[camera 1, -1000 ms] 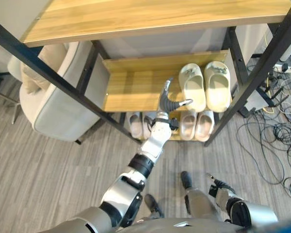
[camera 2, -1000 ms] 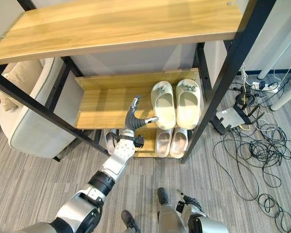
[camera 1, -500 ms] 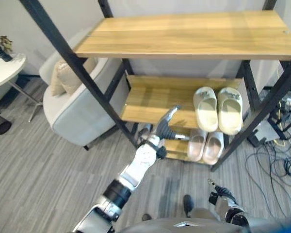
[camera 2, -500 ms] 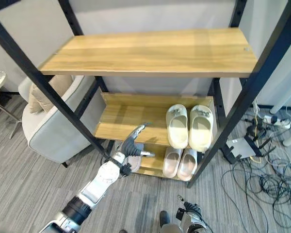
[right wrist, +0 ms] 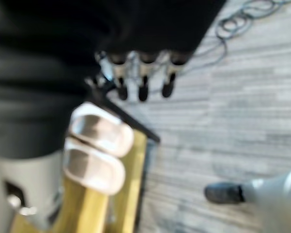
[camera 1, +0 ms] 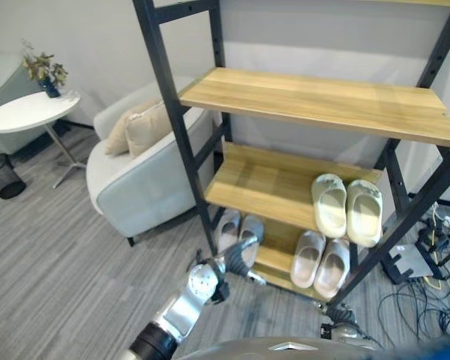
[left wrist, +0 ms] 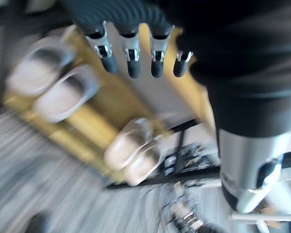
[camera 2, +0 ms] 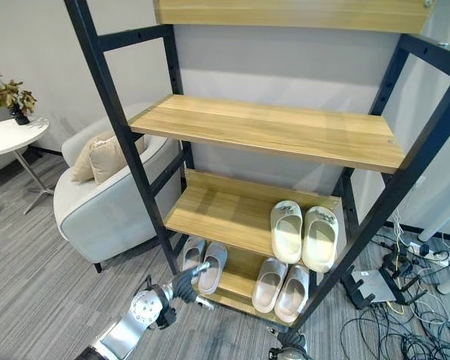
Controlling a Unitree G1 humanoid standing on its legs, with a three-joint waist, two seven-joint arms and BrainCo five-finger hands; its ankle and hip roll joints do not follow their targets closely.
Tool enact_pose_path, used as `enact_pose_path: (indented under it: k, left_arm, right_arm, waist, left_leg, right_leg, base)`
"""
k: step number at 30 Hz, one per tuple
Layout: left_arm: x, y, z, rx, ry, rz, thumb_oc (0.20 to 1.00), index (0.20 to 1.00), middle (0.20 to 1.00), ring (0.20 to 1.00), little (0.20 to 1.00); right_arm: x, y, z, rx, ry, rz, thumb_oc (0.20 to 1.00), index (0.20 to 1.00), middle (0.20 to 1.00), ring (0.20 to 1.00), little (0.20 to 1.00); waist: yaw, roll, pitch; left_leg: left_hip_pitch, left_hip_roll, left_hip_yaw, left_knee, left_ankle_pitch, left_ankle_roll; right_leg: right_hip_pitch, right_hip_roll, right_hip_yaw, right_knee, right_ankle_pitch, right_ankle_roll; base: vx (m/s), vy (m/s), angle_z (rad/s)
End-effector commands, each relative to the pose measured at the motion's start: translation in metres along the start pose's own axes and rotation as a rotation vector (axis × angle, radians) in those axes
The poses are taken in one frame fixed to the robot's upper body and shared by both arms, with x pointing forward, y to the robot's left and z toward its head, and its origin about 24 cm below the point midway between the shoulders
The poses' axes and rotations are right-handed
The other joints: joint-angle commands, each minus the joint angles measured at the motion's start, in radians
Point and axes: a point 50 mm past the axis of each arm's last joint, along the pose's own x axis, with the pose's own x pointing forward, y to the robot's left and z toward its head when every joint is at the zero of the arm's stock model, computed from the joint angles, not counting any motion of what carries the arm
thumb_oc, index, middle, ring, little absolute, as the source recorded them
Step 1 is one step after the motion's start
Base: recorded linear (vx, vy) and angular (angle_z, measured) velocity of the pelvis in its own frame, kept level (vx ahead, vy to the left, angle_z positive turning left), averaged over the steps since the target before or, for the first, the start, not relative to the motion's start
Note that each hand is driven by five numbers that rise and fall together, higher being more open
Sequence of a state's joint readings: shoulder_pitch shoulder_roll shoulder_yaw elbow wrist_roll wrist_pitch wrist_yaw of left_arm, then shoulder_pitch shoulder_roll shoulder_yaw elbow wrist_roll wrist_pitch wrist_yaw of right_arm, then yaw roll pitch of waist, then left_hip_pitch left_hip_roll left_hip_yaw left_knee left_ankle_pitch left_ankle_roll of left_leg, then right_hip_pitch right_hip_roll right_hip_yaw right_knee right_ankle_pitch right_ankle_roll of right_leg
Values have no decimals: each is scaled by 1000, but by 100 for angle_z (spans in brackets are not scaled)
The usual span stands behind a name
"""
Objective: Arrange the slippers neatly on the shoe rack.
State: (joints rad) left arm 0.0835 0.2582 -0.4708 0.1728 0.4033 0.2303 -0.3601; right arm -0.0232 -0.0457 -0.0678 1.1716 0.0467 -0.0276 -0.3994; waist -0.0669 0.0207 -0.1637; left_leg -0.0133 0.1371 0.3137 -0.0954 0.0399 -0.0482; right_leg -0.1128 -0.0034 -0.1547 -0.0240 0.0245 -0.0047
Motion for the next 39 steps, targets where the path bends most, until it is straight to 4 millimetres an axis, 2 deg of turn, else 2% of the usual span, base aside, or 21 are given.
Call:
enact_pose_path:
  k: [1,2,5,9,13,14,15,16,17,18,20,21,23,24,25,27,30,34,36,39]
  left_arm:
    - [-3,7,-13,10,88,-11,1000,1000,1000,1000,1000]
    - [-7,2,-33,-47,197,-32,1000,1000,1000,1000,1000]
    - [-16,-10,-71,-145,406,-74,1000,1000,1000,1000,1000]
    - [-36,-1,-110,-109,628,-33,1000,1000,1000,1000,1000]
    - [-55,-6,-142,-153,794,-17,1000,1000,1000,1000,1000]
    - [-63,-5,-150,-208,822,14,1000,1000,1000,1000,1000]
    - [-71,-12,-166,-257,890,24,1000,1000,1000,1000,1000]
    - [-76,-19,-172,-296,913,26,1000,1000,1000,1000,1000]
    - [-78,-28,-177,-360,930,46,1000,1000,1000,1000,1000]
    - [-84,-33,-188,-373,988,57,1000,1000,1000,1000,1000]
    - [-85,-45,-192,-406,1011,62,1000,1000,1000,1000,1000]
    - [-88,-59,-198,-443,1054,50,1000,1000,1000,1000,1000]
    - [-89,-75,-203,-462,1090,25,1000,1000,1000,1000,1000]
    - [-87,-84,-202,-501,1087,24,1000,1000,1000,1000,1000]
    - [-87,-91,-204,-511,1108,25,1000,1000,1000,1000,1000]
    - [-89,-103,-206,-529,1141,-5,1000,1000,1000,1000,1000]
    - [-93,-108,-208,-534,1165,-16,1000,1000,1000,1000,1000]
    - [-92,-105,-209,-524,1161,-8,1000,1000,1000,1000,1000]
    - [-90,-100,-209,-503,1150,-9,1000,1000,1000,1000,1000]
    - [-85,-97,-207,-488,1135,-5,1000,1000,1000,1000,1000]
  right_arm:
    - [-1,6,16,3,-74,-7,1000,1000,1000,1000,1000]
    - [-1,4,23,-9,-113,-19,1000,1000,1000,1000,1000]
    - [-2,3,32,-42,-167,-21,1000,1000,1000,1000,1000]
    - [-4,7,36,-55,-175,5,1000,1000,1000,1000,1000]
    - [-6,13,27,-94,-138,35,1000,1000,1000,1000,1000]
    - [-2,-25,16,-63,-134,73,1000,1000,1000,1000,1000]
    - [-4,-26,19,-89,-165,66,1000,1000,1000,1000,1000]
    - [-4,-26,26,-111,-192,76,1000,1000,1000,1000,1000]
    - [-16,-35,16,-122,-221,109,1000,1000,1000,1000,1000]
    - [-16,-41,15,-144,-234,87,1000,1000,1000,1000,1000]
    - [-15,-46,12,-171,-236,69,1000,1000,1000,1000,1000]
    - [-12,-54,22,-160,-259,51,1000,1000,1000,1000,1000]
    - [-9,-58,29,-177,-276,40,1000,1000,1000,1000,1000]
    - [-10,-66,14,-205,-256,42,1000,1000,1000,1000,1000]
    - [-7,-66,6,-223,-262,49,1000,1000,1000,1000,1000]
    - [-8,-63,18,-198,-316,48,1000,1000,1000,1000,1000]
    - [-9,-58,20,-191,-333,67,1000,1000,1000,1000,1000]
    - [-11,-51,24,-166,-337,144,1000,1000,1000,1000,1000]
    - [-16,-38,36,-180,-363,266,1000,1000,1000,1000,1000]
    - [-17,-38,43,-248,-381,287,1000,1000,1000,1000,1000]
  waist:
    - [15,-46,-10]
    - [18,-53,-10]
    - [25,-66,-18]
    - [39,-87,-21]
    - [51,-100,-21]
    - [38,-105,-15]
    - [33,-111,-18]
    - [33,-113,-17]
    - [19,-112,-12]
    - [13,-111,-13]
    - [6,-104,-10]
    - [-3,-98,-9]
    - [-9,-91,-10]
    - [-18,-87,-8]
    - [-23,-79,-8]
    - [-29,-73,-4]
    - [-32,-68,-6]
    - [-31,-67,-7]
    - [-30,-68,-9]
    - [-29,-69,-11]
  left_leg:
    - [36,-10,-39,8,-49,8]
    - [37,-15,-46,8,-51,14]
    - [38,-21,-51,8,-53,23]
    - [34,-25,-68,8,-55,30]
    - [32,-25,-75,8,-55,35]
    - [40,-23,-68,8,-61,36]
    - [34,-23,-64,8,-57,34]
    - [33,-22,-65,8,-56,35]
    - [37,-20,-58,8,-57,36]
    - [36,-21,-57,8,-57,37]
    - [36,-23,-59,8,-58,38]
    - [39,-25,-58,8,-59,40]
    - [43,-28,-57,8,-61,40]
    - [47,-29,-52,8,-62,41]
    - [48,-30,-50,8,-62,41]
    - [50,-31,-49,8,-63,42]
    - [54,-29,-49,8,-64,41]
    - [53,-30,-54,8,-64,40]
    - [50,-30,-59,8,-64,39]
    - [48,-31,-66,8,-63,39]
  right_leg:
    - [11,-23,-32,41,-18,56]
    - [15,-27,-31,37,-14,61]
    - [22,-30,-34,21,-9,66]
    - [32,-31,-48,13,-10,76]
    - [36,-28,-51,19,-15,81]
    - [38,-28,-47,23,-19,82]
    - [32,-26,-41,21,-14,81]
    - [32,-25,-41,21,-15,82]
    - [30,-25,-35,25,-15,82]
    - [26,-24,-33,25,-15,82]
    - [25,-24,-28,28,-15,81]
    - [25,-23,-25,29,-14,80]
    - [27,-25,-22,28,-14,78]
    - [26,-25,-18,28,-13,77]
    - [24,-24,-14,31,-14,76]
    - [23,-24,-10,35,-15,74]
    - [23,-24,-9,36,-16,71]
    - [24,-24,-10,33,-16,70]
    - [26,-26,-15,28,-15,71]
    - [30,-28,-19,23,-15,72]
  base:
    - [-9,81,3]
    - [-8,102,5]
    - [4,59,10]
    - [0,31,10]
    - [1,24,11]
    - [-20,-6,10]
    - [-24,-9,9]
    - [-36,-1,-1]
    - [-22,19,-7]
    - [-19,24,-11]
    - [-4,40,-12]
    - [1,53,-15]
    - [6,49,-8]
    - [-1,56,-2]
    - [-10,57,3]
    - [-5,34,-3]
    - [10,7,-15]
    - [3,-1,-3]
    - [0,0,0]
    - [0,0,0]
